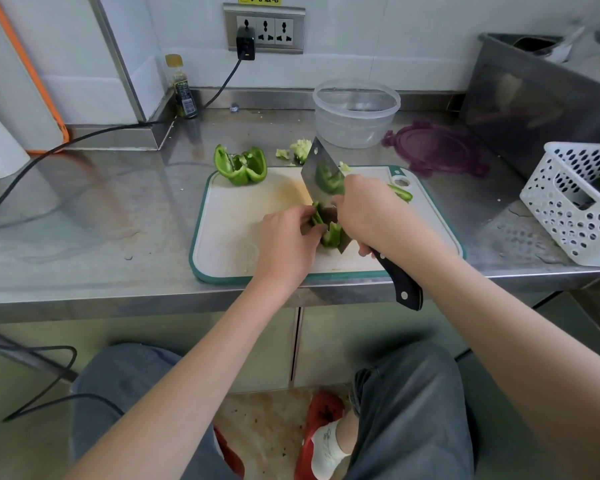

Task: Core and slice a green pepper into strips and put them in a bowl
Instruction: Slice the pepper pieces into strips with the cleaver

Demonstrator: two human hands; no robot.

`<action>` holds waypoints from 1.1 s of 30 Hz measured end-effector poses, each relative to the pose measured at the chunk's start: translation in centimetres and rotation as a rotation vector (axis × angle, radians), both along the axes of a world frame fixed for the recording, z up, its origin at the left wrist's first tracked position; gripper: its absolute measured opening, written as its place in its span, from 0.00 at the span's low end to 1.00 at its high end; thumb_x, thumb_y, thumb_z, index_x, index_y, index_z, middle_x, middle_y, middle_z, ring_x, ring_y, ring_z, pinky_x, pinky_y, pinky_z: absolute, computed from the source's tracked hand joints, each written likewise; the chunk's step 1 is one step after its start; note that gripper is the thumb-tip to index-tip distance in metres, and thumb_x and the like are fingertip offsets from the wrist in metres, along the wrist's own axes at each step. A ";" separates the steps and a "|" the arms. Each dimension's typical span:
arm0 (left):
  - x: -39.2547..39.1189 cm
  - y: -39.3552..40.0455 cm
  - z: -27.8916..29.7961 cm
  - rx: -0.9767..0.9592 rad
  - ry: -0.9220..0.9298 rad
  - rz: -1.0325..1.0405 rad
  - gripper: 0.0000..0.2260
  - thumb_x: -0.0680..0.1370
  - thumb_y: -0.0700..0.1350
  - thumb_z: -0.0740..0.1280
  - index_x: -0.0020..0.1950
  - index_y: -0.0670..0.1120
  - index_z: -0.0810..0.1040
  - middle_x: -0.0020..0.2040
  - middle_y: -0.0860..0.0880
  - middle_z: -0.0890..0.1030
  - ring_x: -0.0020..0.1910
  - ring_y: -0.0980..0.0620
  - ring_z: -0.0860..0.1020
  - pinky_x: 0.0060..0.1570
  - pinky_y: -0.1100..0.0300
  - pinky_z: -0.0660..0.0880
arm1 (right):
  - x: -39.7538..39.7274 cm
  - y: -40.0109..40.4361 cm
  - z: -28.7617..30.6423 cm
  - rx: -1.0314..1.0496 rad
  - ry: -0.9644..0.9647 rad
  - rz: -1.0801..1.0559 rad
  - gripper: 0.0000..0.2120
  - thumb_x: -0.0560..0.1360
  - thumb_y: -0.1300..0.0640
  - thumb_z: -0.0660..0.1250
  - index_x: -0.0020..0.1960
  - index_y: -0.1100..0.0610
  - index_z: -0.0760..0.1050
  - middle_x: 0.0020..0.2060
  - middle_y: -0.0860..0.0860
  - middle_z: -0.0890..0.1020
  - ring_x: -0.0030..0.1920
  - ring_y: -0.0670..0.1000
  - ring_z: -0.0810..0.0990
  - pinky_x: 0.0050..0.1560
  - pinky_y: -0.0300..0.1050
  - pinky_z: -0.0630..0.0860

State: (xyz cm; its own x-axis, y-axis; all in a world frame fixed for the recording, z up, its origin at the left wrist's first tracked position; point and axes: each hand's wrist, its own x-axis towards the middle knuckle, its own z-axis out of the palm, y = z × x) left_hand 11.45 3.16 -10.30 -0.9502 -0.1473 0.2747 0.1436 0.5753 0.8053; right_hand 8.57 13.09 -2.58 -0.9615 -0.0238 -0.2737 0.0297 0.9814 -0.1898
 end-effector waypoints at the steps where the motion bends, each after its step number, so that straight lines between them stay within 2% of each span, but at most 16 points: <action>1: 0.1 0.0 0.0 0.000 0.006 0.004 0.11 0.75 0.40 0.68 0.56 0.41 0.81 0.50 0.44 0.84 0.51 0.44 0.80 0.57 0.51 0.74 | -0.4 0.0 -0.1 -0.011 0.025 -0.003 0.07 0.77 0.68 0.57 0.41 0.64 0.64 0.09 0.54 0.68 0.09 0.50 0.68 0.12 0.32 0.62; 4: 0.1 0.0 0.2 -0.012 0.009 0.001 0.08 0.74 0.39 0.67 0.52 0.42 0.83 0.46 0.45 0.84 0.47 0.46 0.81 0.51 0.53 0.76 | 0.0 -0.4 -0.3 0.002 0.070 0.026 0.04 0.76 0.69 0.58 0.42 0.64 0.66 0.15 0.54 0.72 0.15 0.52 0.74 0.14 0.32 0.63; 5: 0.1 0.0 0.2 -0.013 0.000 -0.004 0.07 0.74 0.39 0.67 0.49 0.43 0.83 0.43 0.45 0.84 0.44 0.46 0.81 0.48 0.54 0.76 | 0.1 -0.6 -0.6 -0.005 0.114 0.043 0.02 0.76 0.69 0.58 0.47 0.64 0.68 0.22 0.54 0.73 0.23 0.54 0.78 0.16 0.36 0.65; 7: 0.1 -0.1 0.1 -0.027 -0.015 -0.012 0.06 0.73 0.38 0.65 0.41 0.44 0.82 0.37 0.47 0.84 0.40 0.46 0.80 0.41 0.58 0.74 | 0.5 -1.0 -1.2 -0.032 0.223 0.082 0.08 0.76 0.68 0.57 0.54 0.62 0.69 0.31 0.52 0.68 0.38 0.57 0.79 0.24 0.43 0.66; 8: 0.0 -0.1 0.1 -0.037 -0.020 -0.007 0.07 0.73 0.38 0.64 0.37 0.45 0.80 0.35 0.47 0.83 0.38 0.46 0.79 0.38 0.59 0.72 | 0.5 -1.3 -1.4 -0.041 0.254 0.099 0.09 0.76 0.68 0.56 0.54 0.60 0.69 0.33 0.51 0.68 0.42 0.59 0.78 0.26 0.44 0.65; 11: 0.0 0.0 0.4 -0.039 -0.050 0.028 0.06 0.73 0.40 0.65 0.40 0.43 0.82 0.36 0.46 0.83 0.40 0.46 0.79 0.42 0.55 0.72 | 0.6 -1.2 -1.1 -0.040 0.242 0.134 0.05 0.77 0.67 0.56 0.46 0.59 0.65 0.34 0.52 0.68 0.40 0.58 0.77 0.24 0.44 0.64; 14: 0.0 0.4 0.6 -0.022 -0.056 0.058 0.06 0.72 0.41 0.67 0.43 0.43 0.84 0.39 0.45 0.84 0.42 0.45 0.80 0.43 0.55 0.73 | 0.1 -0.5 -0.2 0.039 0.149 0.136 0.11 0.77 0.67 0.57 0.37 0.60 0.62 0.30 0.54 0.70 0.29 0.56 0.75 0.21 0.44 0.64; 17: 0.2 0.5 0.5 -0.021 -0.033 0.068 0.05 0.72 0.41 0.68 0.41 0.42 0.84 0.38 0.44 0.84 0.40 0.44 0.80 0.42 0.53 0.73 | 0.2 -0.2 -0.5 0.086 0.144 0.154 0.04 0.76 0.68 0.59 0.45 0.61 0.68 0.32 0.53 0.71 0.26 0.53 0.70 0.23 0.43 0.63; 19: 0.2 0.5 0.5 -0.023 -0.030 0.069 0.05 0.71 0.42 0.69 0.40 0.41 0.83 0.37 0.43 0.83 0.38 0.43 0.78 0.43 0.49 0.74 | 0.2 -0.4 -0.9 -0.018 0.240 0.192 0.05 0.78 0.64 0.57 0.50 0.61 0.71 0.36 0.54 0.71 0.34 0.56 0.74 0.31 0.45 0.69; 21: 0.1 0.5 0.7 -0.042 -0.048 0.066 0.07 0.70 0.43 0.69 0.34 0.42 0.81 0.34 0.44 0.82 0.35 0.44 0.77 0.39 0.50 0.73 | -0.5 -1.1 -0.9 -0.059 0.279 0.178 0.05 0.78 0.64 0.58 0.44 0.63 0.70 0.37 0.55 0.72 0.40 0.57 0.76 0.33 0.46 0.70; 23: 0.0 0.5 0.7 -0.037 -0.066 0.078 0.08 0.70 0.43 0.69 0.30 0.44 0.78 0.31 0.45 0.82 0.36 0.44 0.78 0.37 0.51 0.71 | -1.0 -1.8 -0.9 -0.031 0.218 0.147 0.06 0.75 0.68 0.60 0.41 0.61 0.67 0.37 0.55 0.73 0.37 0.56 0.74 0.26 0.44 0.66; 26: 0.0 0.6 0.8 -0.029 -0.067 0.093 0.06 0.69 0.44 0.70 0.35 0.43 0.82 0.33 0.45 0.83 0.38 0.43 0.79 0.41 0.49 0.74 | -0.7 -1.0 -1.4 -0.055 0.227 0.147 0.06 0.77 0.66 0.59 0.52 0.61 0.71 0.37 0.54 0.71 0.39 0.56 0.75 0.28 0.45 0.67; 28: 0.2 0.5 0.9 -0.026 -0.060 0.110 0.04 0.69 0.43 0.70 0.40 0.44 0.84 0.36 0.47 0.84 0.40 0.45 0.80 0.43 0.49 0.75 | -0.3 0.0 -1.5 -0.100 0.257 0.148 0.08 0.79 0.62 0.56 0.53 0.63 0.73 0.37 0.54 0.72 0.37 0.56 0.77 0.31 0.46 0.70; 30: 0.4 0.6 1.2 -0.005 -0.075 0.105 0.05 0.69 0.42 0.70 0.42 0.46 0.85 0.37 0.48 0.84 0.40 0.48 0.80 0.44 0.51 0.76 | -0.8 -0.4 -1.3 -0.111 0.195 0.135 0.09 0.78 0.61 0.59 0.55 0.63 0.74 0.41 0.54 0.77 0.38 0.54 0.78 0.34 0.45 0.75; 32: 0.5 0.6 1.2 0.004 -0.080 0.085 0.04 0.69 0.42 0.70 0.34 0.49 0.82 0.33 0.49 0.82 0.35 0.52 0.79 0.38 0.55 0.74 | -1.5 -1.7 -1.2 -0.091 0.200 0.112 0.09 0.77 0.63 0.61 0.57 0.62 0.74 0.50 0.56 0.78 0.44 0.56 0.77 0.39 0.48 0.75; 33: 0.5 0.6 1.2 -0.001 -0.072 0.085 0.09 0.69 0.42 0.70 0.28 0.49 0.77 0.29 0.50 0.80 0.30 0.55 0.76 0.33 0.57 0.70 | -1.7 -2.2 -1.0 -0.079 0.226 0.126 0.09 0.77 0.64 0.60 0.56 0.62 0.73 0.49 0.55 0.77 0.43 0.56 0.75 0.38 0.48 0.72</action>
